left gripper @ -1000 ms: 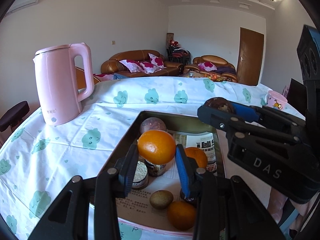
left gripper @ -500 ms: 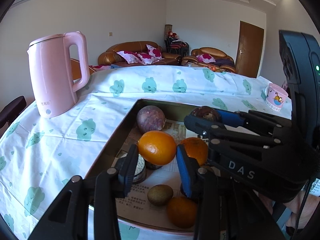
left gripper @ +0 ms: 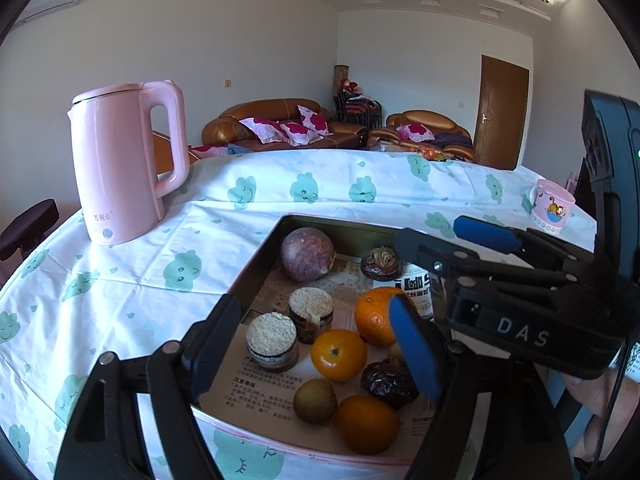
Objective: Organize fruits
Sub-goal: 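Open both grippers and withdraw them from the tin box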
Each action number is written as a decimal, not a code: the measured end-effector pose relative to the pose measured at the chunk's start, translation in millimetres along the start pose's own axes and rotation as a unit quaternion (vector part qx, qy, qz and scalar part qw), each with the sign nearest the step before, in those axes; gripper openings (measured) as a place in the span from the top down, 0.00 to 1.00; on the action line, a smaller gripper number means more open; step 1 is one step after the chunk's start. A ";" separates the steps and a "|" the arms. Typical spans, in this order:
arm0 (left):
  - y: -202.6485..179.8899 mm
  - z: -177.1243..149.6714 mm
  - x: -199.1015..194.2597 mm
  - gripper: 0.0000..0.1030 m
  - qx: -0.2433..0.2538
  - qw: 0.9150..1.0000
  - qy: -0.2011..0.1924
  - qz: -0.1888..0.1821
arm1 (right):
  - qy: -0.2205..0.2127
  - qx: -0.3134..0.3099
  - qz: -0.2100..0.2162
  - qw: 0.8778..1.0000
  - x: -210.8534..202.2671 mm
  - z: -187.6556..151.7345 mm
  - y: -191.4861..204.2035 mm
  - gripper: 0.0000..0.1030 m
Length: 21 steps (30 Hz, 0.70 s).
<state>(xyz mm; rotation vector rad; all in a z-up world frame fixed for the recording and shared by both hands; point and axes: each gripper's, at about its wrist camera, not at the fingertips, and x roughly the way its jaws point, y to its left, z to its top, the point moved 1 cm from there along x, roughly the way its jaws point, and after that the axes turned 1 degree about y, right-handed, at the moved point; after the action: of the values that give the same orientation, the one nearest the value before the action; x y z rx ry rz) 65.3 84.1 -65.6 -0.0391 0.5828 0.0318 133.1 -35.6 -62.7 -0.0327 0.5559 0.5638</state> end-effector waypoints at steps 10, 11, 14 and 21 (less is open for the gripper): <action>12.4 2.4 -9.1 0.23 -0.037 0.999 -0.036 0.011 | -0.061 0.010 -0.041 0.997 -28.5 0.8 -16.1 0.27; 12.7 2.3 -9.5 0.23 -0.038 0.999 -0.037 0.011 | -0.061 0.010 -0.041 0.997 -29.0 0.5 -16.8 0.27; 13.4 2.1 -10.5 0.20 -0.041 0.998 -0.039 0.015 | -0.058 0.009 -0.041 0.997 -27.5 -0.4 -16.9 0.27; 14.8 2.3 -12.6 0.20 -0.045 0.998 -0.045 0.021 | -0.064 0.005 -0.045 0.997 -30.1 -2.7 -15.8 0.27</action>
<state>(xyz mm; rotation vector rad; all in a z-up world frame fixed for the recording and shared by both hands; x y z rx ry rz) 55.4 98.7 -57.1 -0.1124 0.4923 0.1011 118.8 -64.4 -51.6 -0.0109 0.4296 0.4716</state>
